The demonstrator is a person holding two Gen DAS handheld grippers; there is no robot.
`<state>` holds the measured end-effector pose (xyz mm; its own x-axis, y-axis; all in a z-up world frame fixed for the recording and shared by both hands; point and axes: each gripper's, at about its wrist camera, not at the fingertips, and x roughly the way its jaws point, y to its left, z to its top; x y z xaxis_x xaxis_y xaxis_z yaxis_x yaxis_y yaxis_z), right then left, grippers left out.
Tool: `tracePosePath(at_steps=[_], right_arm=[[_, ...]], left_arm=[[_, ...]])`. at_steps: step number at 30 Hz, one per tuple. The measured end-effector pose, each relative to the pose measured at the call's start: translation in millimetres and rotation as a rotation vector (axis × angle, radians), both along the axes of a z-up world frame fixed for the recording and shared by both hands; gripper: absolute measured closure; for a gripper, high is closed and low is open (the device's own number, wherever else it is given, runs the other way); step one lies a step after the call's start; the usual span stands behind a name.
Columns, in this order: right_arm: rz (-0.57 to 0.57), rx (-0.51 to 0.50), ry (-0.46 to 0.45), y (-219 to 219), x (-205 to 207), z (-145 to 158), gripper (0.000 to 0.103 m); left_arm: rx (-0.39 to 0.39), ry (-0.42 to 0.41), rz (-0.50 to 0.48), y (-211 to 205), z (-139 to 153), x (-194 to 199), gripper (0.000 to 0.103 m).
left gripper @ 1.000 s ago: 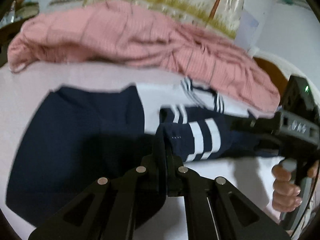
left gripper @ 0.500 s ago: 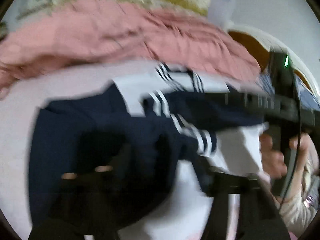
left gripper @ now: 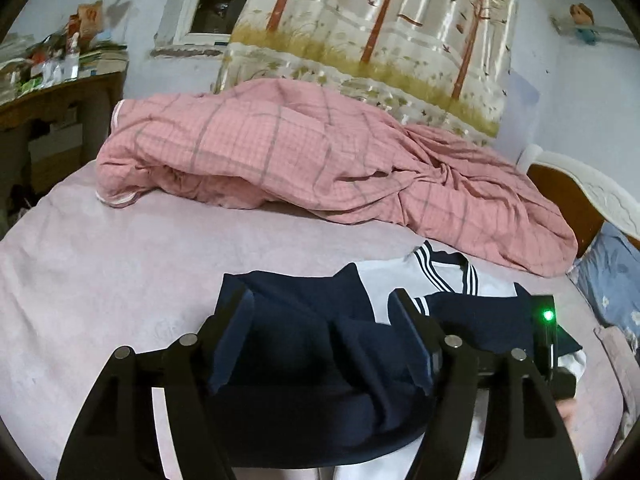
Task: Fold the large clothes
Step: 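Carry the held sleeve with the left tool across the jacket body, then lay the sleeve on the folded body and open the left tool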
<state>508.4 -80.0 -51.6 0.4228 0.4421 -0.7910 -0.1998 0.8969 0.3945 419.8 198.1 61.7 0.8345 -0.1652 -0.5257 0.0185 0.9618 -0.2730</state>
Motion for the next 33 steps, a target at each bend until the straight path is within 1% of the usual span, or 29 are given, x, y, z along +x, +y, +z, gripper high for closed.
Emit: tracePosePath(at_steps=[1, 3, 4, 5, 6, 7, 9, 12, 13, 14, 15, 17, 18, 21, 24, 26, 28, 30, 32, 33], right_arm=[[-0.008, -0.033, -0.018, 1.8, 0.0, -0.3, 0.073], [0.001, -0.069, -0.058, 2.9, 1.3, 0.7, 0.089], [0.010, -0.074, -0.098, 1.5, 0.8, 5.2, 0.095], [0.012, -0.088, -0.148, -1.1, -0.1, 13.1, 0.098], [0.001, -0.114, -0.210, -5.2, -1.1, 23.4, 0.098], [-0.027, -0.151, -0.292, -11.4, -3.4, 37.7, 0.098], [-0.132, -0.219, -0.452, -39.4, -9.2, 69.2, 0.098], [-0.283, -0.266, -0.511, -83.6, -6.6, 93.5, 0.098], [-0.357, -0.288, -0.525, -101.9, -4.5, 99.4, 0.098], [-0.443, -0.332, -0.540, -118.6, -2.4, 102.9, 0.098], [-0.526, -0.404, -0.558, -132.7, -1.3, 104.8, 0.098], [-0.586, -0.499, -0.581, -148.0, 3.0, 106.1, 0.098], [-0.596, -0.510, -0.575, -157.5, 6.4, 104.7, 0.098], [-0.585, -0.475, -0.516, -175.8, 15.8, 96.0, 0.098], [-0.567, -0.480, -0.472, -184.2, 25.2, 86.9, 0.098], [-0.552, -0.484, -0.435, -185.2, 32.3, 78.1, 0.098], [-0.542, -0.482, -0.363, -188.4, 39.9, 66.3, 0.098], [-0.527, -0.455, -0.294, -195.4, 46.1, 55.7, 0.098], [-0.540, -0.411, -0.210, -206.5, 50.9, 46.1, 0.098], [-0.567, -0.383, -0.162, -215.0, 51.6, 43.6, 0.098]], left_arm=[[0.007, 0.004, 0.004, -1.3, -1.4, 1.9, 0.035], [0.033, 0.015, -0.004, -8.9, -5.8, 6.1, 0.035], [0.055, 0.022, -0.004, -13.5, -8.2, 8.5, 0.035], [0.073, 0.026, -0.002, -15.1, -8.4, 8.3, 0.035], [0.091, 0.029, -0.001, -18.0, -9.7, 9.2, 0.035], [0.100, 0.030, -0.002, -20.3, -10.8, 8.8, 0.035], [0.109, 0.034, -0.009, -25.1, -13.4, 9.4, 0.035], [0.122, 0.045, -0.016, -31.6, -18.8, 11.5, 0.035], [0.131, 0.051, -0.020, -34.5, -21.4, 12.8, 0.035], [0.139, 0.057, -0.021, -37.4, -23.5, 14.1, 0.035], [0.148, 0.064, -0.025, -40.7, -26.3, 15.8, 0.035], [0.160, 0.083, -0.041, -47.9, -33.9, 19.9, 0.035], [0.168, 0.096, -0.050, -52.0, -38.4, 22.8, 0.035], [0.207, 0.142, -0.063, -65.8, -57.3, 32.1, 0.035], [0.225, 0.187, -0.090, -77.4, -79.4, 40.6, 0.035], [0.251, 0.217, -0.091, -83.2, -92.3, 44.4, 0.035], [0.296, 0.245, -0.072, -87.9, -105.4, 48.9, 0.035], [0.322, 0.265, -0.028, -86.8, -114.7, 53.1, 0.032], [0.295, 0.251, 0.029, -78.7, -122.2, 52.7, 0.032], [0.272, 0.261, 0.051, -73.5, -126.3, 53.5, 0.032]])
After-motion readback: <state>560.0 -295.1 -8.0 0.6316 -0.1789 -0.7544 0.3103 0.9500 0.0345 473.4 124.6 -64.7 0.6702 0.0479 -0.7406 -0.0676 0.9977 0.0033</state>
